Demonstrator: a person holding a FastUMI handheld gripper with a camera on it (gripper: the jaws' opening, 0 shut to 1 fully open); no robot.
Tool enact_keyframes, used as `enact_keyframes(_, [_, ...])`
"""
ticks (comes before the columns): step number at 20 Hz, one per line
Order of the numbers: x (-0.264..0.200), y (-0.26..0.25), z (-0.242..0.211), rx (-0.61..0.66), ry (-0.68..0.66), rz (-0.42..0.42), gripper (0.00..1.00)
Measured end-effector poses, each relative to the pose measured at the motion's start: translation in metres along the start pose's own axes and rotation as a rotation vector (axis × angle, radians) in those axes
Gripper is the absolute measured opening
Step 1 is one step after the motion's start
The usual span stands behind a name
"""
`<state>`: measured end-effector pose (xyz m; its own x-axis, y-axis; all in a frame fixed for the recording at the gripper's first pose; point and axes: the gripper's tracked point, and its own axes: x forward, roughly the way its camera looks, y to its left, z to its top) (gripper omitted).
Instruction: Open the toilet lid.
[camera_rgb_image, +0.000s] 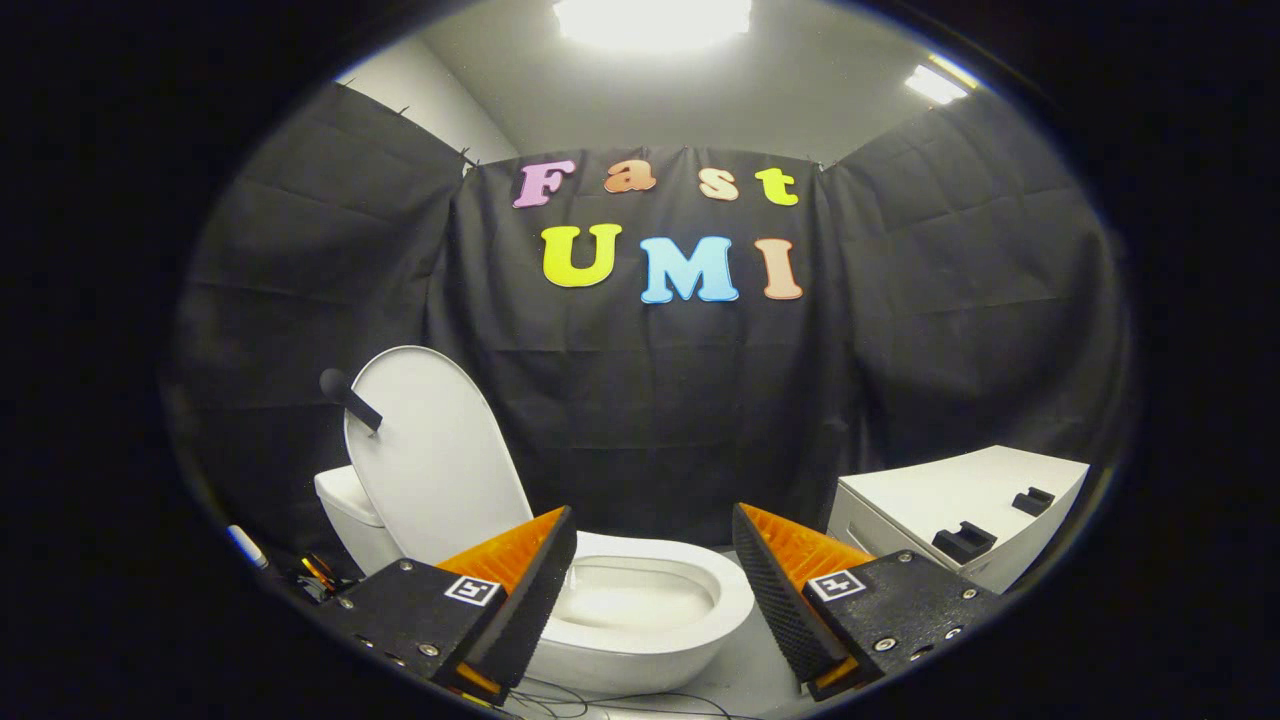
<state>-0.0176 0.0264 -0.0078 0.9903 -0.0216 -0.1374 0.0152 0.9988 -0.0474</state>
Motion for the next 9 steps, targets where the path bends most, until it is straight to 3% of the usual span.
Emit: enact_keyframes(9, [0.0021, -0.0013, -0.0025, -0.008, 0.007, 0.004, 0.96])
